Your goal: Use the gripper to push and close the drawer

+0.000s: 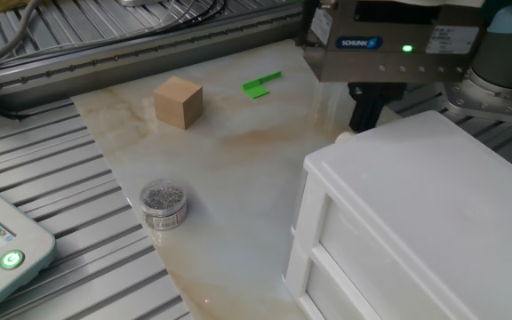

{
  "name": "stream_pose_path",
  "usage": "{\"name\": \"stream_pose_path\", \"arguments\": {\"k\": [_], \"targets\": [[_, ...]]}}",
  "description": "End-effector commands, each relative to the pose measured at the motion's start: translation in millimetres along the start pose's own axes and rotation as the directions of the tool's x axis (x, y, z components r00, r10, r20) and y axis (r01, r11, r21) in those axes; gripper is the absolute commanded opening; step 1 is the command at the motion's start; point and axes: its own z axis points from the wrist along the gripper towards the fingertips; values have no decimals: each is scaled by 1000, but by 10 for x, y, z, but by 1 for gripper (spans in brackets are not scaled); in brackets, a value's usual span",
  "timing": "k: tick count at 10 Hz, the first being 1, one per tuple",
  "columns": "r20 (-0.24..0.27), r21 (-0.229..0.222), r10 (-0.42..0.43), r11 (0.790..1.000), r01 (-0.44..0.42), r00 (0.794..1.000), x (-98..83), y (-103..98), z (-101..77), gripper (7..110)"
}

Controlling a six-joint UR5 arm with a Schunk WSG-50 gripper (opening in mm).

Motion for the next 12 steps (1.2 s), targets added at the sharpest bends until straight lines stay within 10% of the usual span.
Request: {"name": "stream_pose_path", "arguments": {"k": [1, 7, 12], "targets": [[0, -22, 67, 998, -67, 998, 168, -136, -157, 7], [38, 48, 381, 923, -382, 924, 530, -621, -454, 7], [60, 61, 688, 721, -691, 723, 631, -715, -536, 7]]}}
